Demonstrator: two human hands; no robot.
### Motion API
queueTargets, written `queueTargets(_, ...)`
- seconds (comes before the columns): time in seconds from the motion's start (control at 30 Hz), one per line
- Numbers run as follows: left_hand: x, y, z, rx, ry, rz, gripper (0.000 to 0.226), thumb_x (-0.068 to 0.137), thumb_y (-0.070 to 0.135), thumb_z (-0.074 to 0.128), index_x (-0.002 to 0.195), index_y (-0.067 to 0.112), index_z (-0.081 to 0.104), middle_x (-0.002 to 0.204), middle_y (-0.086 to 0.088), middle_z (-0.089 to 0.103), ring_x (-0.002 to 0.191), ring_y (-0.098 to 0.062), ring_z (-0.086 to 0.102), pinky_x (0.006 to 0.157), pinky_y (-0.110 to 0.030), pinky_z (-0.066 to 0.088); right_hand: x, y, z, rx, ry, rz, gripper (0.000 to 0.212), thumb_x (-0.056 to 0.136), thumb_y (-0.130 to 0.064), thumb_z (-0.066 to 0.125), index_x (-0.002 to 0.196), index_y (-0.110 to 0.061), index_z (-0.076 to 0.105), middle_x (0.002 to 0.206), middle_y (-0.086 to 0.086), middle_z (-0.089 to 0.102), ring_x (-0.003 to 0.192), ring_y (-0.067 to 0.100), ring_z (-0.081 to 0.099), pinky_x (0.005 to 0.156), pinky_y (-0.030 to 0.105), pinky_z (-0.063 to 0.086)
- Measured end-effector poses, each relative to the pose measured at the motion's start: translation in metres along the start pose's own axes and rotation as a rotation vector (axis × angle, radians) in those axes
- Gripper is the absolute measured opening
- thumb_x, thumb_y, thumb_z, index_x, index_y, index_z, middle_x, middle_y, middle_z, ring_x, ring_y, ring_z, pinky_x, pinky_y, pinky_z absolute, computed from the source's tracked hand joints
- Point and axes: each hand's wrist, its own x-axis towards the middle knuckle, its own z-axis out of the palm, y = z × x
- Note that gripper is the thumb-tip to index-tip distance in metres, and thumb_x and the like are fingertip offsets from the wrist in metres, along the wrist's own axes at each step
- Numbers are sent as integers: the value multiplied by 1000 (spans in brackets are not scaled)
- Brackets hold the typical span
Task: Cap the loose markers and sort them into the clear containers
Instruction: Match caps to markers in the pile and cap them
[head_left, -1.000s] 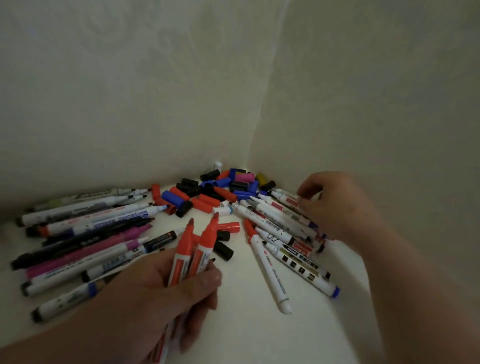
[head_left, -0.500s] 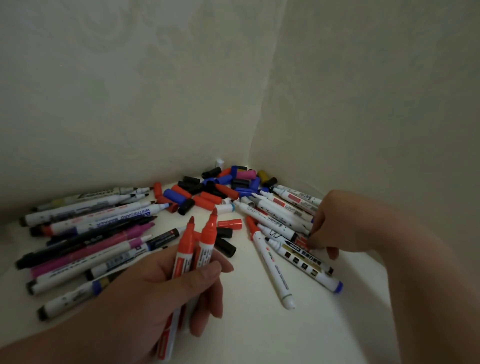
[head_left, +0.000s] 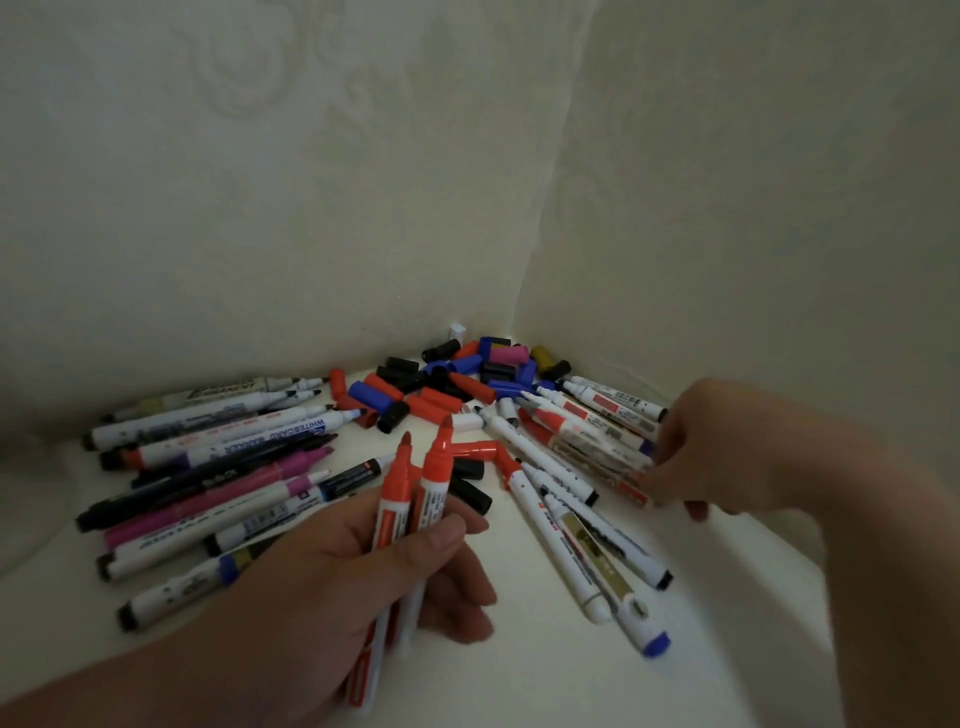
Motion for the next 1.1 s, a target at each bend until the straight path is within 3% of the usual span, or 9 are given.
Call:
queueTargets(0.13,1,1,4,-165,21,-37,20,74,16,61,80,5,77,90,-35,70,81,-47,73,71,-50,63,-16,9,-9,414,-77,-179,16,83,-18,71,70,-9,71,57,9,69,38,12,49,44,21,39)
queueTargets(0.23,2,-1,3,-225,74,-22,22,74,18,63,86,5,76,98,-30,73,91,-43,74,78,-53,61,-18,-12,3,704,-383,-441,15,89,-7,67,74,-6,65,61,20,68,35,16,51,36,18,29)
queueTargets(0.33,3,-3,1,-259,78,7,28,81,19,61,101,9,77,108,-23,74,101,-39,72,86,-52,59,-18,-44,22,663,-554,-602,13,95,-17,64,87,-8,67,74,15,74,45,23,61,38,22,38)
queueTargets(0.57,5,-12,-10,33,43,25,34,76,34,81,109,31,77,110,-9,76,105,-32,72,100,-56,50,-35,-81,35,320,-429,-514,23,94,-43,64,87,-23,72,78,-4,76,57,7,69,69,32,62)
queueTargets(0.67,4,-13,-12,98,7,30,41,83,33,79,122,35,67,112,-2,76,108,-24,71,100,-49,51,-39,-78,33,111,-425,-449,23,85,-52,70,88,-30,71,83,-11,75,67,6,72,67,25,61)
queueTargets(0.8,1,-10,-11,220,-35,104,27,92,23,66,118,30,63,105,-9,76,102,-27,73,90,-41,57,-31,-57,26,1,-479,-280,18,89,-32,62,86,-18,71,78,-6,77,70,10,74,64,23,61)
queueTargets(0.9,-3,-7,-11,363,-91,66,27,91,14,66,110,33,66,98,2,77,94,-13,74,81,-27,57,-25,-49,23,39,-425,-221,20,91,-18,55,82,-12,72,74,-3,76,61,9,71,55,19,55)
queueTargets(1.0,-4,-4,-9,452,-141,15,39,90,11,70,99,49,68,98,9,77,95,-7,73,90,-30,53,-22,-47,16,100,-308,-220,19,94,-19,58,80,-19,70,69,-12,74,52,1,65,49,12,46)
queueTargets(1.1,-5,1,-7,377,-154,0,35,91,16,71,97,51,69,99,5,77,96,-10,72,86,-32,51,0,-59,8,143,45,-309,14,91,-31,67,77,-31,70,68,-21,68,61,-4,63,51,9,42)
